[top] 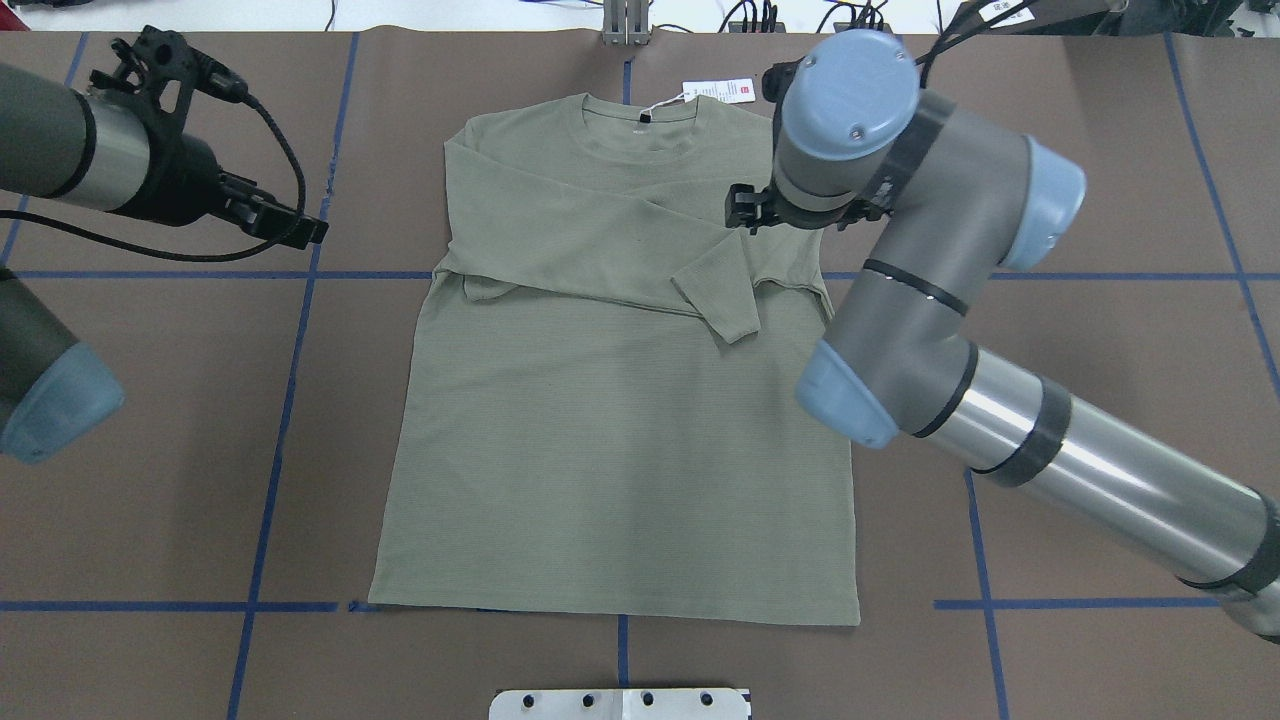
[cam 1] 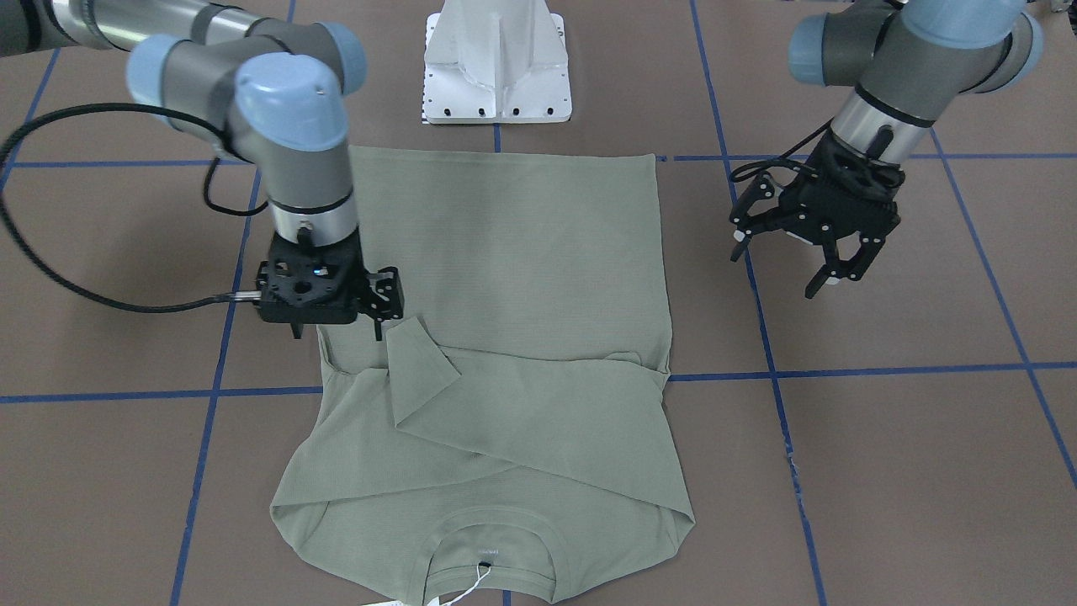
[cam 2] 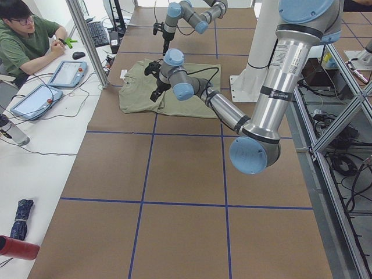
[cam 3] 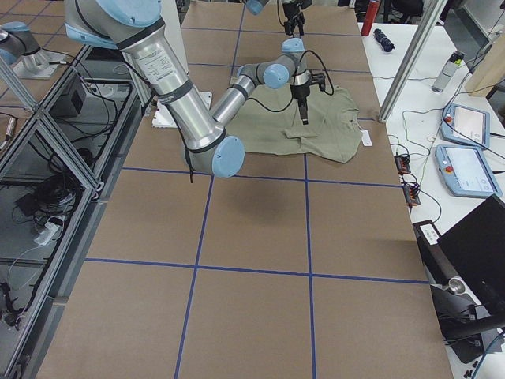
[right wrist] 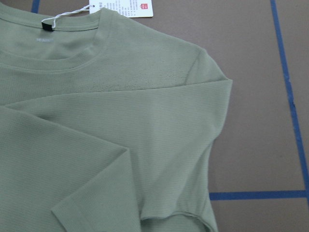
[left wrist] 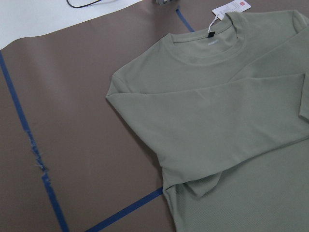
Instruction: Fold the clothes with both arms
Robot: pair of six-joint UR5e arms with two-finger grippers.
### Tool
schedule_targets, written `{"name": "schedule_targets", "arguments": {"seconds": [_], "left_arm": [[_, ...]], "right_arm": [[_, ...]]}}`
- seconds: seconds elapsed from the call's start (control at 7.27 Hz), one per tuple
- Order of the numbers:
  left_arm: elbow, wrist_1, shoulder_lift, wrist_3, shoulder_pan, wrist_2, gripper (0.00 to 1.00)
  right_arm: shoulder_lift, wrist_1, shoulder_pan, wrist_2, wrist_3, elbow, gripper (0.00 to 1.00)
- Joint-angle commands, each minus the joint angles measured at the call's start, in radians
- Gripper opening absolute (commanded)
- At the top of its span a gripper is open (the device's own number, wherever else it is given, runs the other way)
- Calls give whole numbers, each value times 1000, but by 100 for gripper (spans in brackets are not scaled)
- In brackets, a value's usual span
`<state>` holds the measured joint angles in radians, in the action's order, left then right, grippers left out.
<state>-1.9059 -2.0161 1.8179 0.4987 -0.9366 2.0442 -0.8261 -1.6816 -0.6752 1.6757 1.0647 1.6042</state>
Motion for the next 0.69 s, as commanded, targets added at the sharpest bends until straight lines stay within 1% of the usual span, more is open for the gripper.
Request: {"name": "schedule_targets", "arguments": {"seconds": [0.0, 0.14, 0.28, 0.41, 0.55], "left_arm": [[-4, -49, -60, -22, -16, 14, 100], [-4, -50, -60, -5, -15, 14, 100], [-4, -50, -60, -5, -15, 14, 100], [-4, -50, -60, -3, -15, 14, 100], [-4, -50, -61, -3, -15, 14, 100]], "right_arm": [[164, -3, 83, -112, 82, -223, 85], [220, -1, 107, -157, 95, -310, 76], [249, 0, 120, -180, 95, -366, 72], [268, 0, 127, -186, 95, -391, 71], [271, 8, 143, -224, 95, -412, 71]]}}
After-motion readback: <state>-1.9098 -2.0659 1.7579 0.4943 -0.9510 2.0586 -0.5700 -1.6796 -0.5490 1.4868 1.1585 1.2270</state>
